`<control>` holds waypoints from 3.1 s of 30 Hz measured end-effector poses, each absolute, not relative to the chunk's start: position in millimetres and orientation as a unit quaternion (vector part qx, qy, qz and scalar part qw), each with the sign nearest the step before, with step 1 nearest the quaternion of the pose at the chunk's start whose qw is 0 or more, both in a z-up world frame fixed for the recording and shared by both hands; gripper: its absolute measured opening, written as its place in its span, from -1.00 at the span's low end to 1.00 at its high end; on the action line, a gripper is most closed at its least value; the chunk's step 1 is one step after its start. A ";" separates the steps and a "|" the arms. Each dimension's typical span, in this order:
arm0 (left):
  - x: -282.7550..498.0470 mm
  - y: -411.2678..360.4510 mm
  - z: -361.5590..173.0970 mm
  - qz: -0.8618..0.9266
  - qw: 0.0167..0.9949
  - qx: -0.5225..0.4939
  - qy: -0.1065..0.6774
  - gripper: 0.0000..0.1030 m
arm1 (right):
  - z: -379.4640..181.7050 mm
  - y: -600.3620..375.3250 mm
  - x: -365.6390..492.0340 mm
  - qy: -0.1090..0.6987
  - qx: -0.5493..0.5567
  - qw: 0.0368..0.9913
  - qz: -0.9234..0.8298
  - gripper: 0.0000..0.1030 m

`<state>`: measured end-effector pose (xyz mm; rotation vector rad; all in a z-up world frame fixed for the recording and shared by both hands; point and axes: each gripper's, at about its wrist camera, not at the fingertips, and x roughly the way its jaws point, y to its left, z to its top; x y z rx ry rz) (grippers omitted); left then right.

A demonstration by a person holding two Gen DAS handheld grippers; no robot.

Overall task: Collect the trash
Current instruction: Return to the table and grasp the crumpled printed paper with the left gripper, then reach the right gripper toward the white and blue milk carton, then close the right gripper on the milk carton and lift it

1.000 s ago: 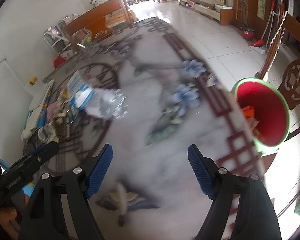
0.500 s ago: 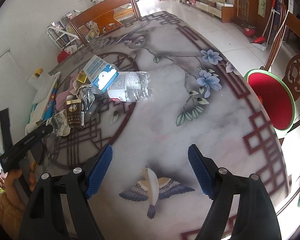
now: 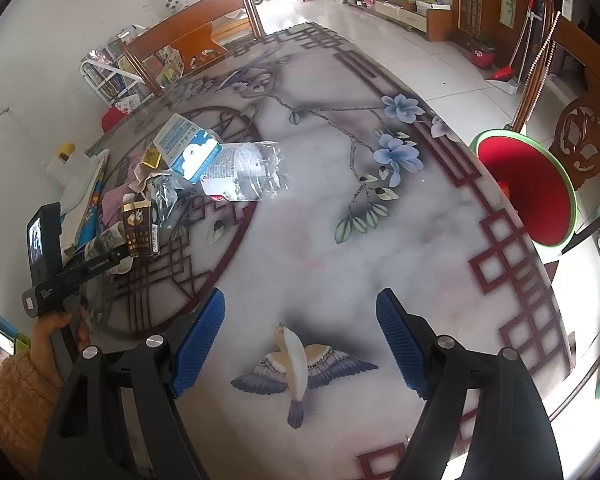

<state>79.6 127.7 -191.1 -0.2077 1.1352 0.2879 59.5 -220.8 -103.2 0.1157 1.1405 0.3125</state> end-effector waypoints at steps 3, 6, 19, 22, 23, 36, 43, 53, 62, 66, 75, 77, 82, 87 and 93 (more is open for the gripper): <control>73.4 124.5 -186.1 0.115 0.830 -0.118 0.533 0.44 | -103.0 -212.9 62.6 0.538 0.049 0.828 0.153 0.46; 53.5 121.0 -176.2 0.121 0.836 -0.132 0.518 0.44 | -105.5 -200.7 67.7 0.540 0.041 0.825 0.164 0.46; -4.3 97.9 -170.7 0.106 0.829 -0.162 0.525 0.44 | -96.3 -104.5 135.7 0.483 -0.106 0.839 0.228 0.48; -8.5 97.8 -172.8 0.104 0.825 -0.167 0.530 0.44 | -106.3 -84.9 154.9 0.487 -0.143 0.830 0.232 0.51; -12.0 97.4 -171.9 0.105 0.825 -0.169 0.529 0.44 | -110.7 -78.0 161.7 0.490 -0.153 0.825 0.235 0.51; -12.2 102.4 -172.8 0.112 0.822 -0.178 0.530 0.44 | -134.3 -52.8 177.9 0.508 -0.179 0.804 0.253 0.03; -12.3 99.3 -170.3 0.109 0.825 -0.177 0.526 0.44 | -113.4 -67.6 159.0 0.491 -0.142 0.818 0.264 0.01; -12.0 97.6 -166.5 0.108 0.828 -0.176 0.521 0.44 | -85.9 -94.8 96.7 0.462 -0.130 0.828 0.291 0.01; -8.9 91.1 -169.3 0.101 0.828 -0.174 0.524 0.44 | -123.6 -105.4 55.5 0.528 -0.133 0.790 0.281 -0.34; -7.3 88.0 -171.3 0.096 0.827 -0.169 0.528 0.44 | -141.8 -110.1 49.6 0.553 -0.132 0.774 0.277 -0.01; -7.6 87.7 -179.6 0.102 0.818 -0.168 0.541 0.44 | -144.3 -100.2 46.4 0.544 -0.175 0.768 0.288 0.53; -7.9 86.6 -179.8 0.101 0.818 -0.166 0.541 0.44 | -149.0 -91.5 47.9 0.535 -0.201 0.768 0.289 0.55; -11.1 82.0 -173.2 0.097 0.826 -0.159 0.531 0.44 | -167.2 -85.5 55.6 0.545 -0.230 0.758 0.273 0.56; -13.2 82.1 -162.0 0.101 0.835 -0.157 0.518 0.44 | -178.3 -84.8 60.6 0.553 -0.234 0.753 0.269 0.56; -11.9 81.9 -154.8 0.105 0.839 -0.160 0.510 0.44 | -179.4 -87.0 61.8 0.552 -0.229 0.755 0.270 0.56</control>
